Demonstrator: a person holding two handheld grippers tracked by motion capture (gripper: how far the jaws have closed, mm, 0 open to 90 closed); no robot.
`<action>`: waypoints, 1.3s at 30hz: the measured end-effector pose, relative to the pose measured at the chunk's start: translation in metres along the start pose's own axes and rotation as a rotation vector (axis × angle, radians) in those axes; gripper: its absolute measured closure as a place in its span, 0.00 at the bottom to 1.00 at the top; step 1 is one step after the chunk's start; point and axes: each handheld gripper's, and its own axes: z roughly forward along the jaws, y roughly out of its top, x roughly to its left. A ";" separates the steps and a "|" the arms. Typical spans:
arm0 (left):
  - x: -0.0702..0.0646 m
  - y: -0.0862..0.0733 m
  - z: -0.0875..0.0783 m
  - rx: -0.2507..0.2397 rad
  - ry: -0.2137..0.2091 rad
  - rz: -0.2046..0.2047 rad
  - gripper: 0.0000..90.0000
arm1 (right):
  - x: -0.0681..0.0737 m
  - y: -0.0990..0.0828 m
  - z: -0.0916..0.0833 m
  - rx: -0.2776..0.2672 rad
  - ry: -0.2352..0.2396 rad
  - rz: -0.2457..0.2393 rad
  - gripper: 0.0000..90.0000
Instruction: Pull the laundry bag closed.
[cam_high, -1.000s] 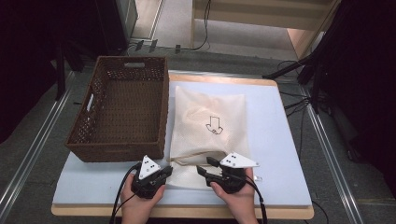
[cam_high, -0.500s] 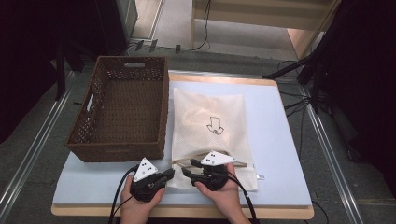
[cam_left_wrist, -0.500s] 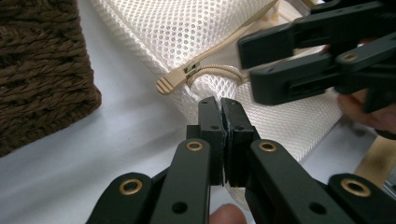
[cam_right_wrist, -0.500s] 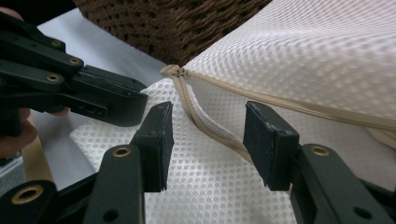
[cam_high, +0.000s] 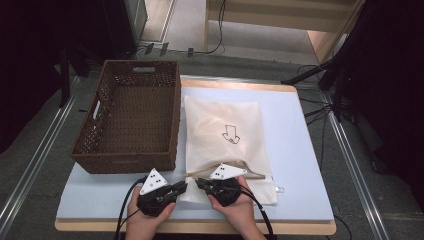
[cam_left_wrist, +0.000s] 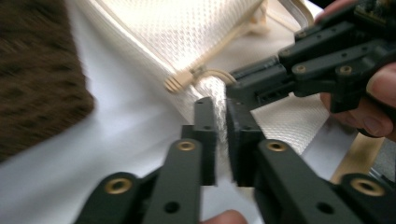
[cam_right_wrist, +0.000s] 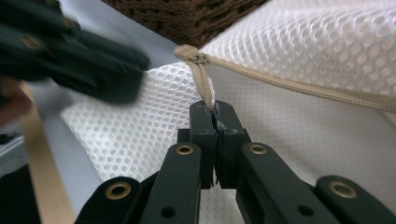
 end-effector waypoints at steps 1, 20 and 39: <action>0.006 0.002 -0.005 -0.018 -0.001 -0.028 0.84 | 0.000 0.000 -0.001 0.000 -0.007 0.002 0.99; -0.004 0.017 0.027 -0.017 0.155 0.071 1.00 | -0.001 -0.001 -0.006 -0.032 0.023 -0.002 0.99; 0.012 0.012 0.023 0.089 -0.077 -0.151 0.65 | -0.001 -0.003 -0.002 -0.025 0.007 -0.017 0.99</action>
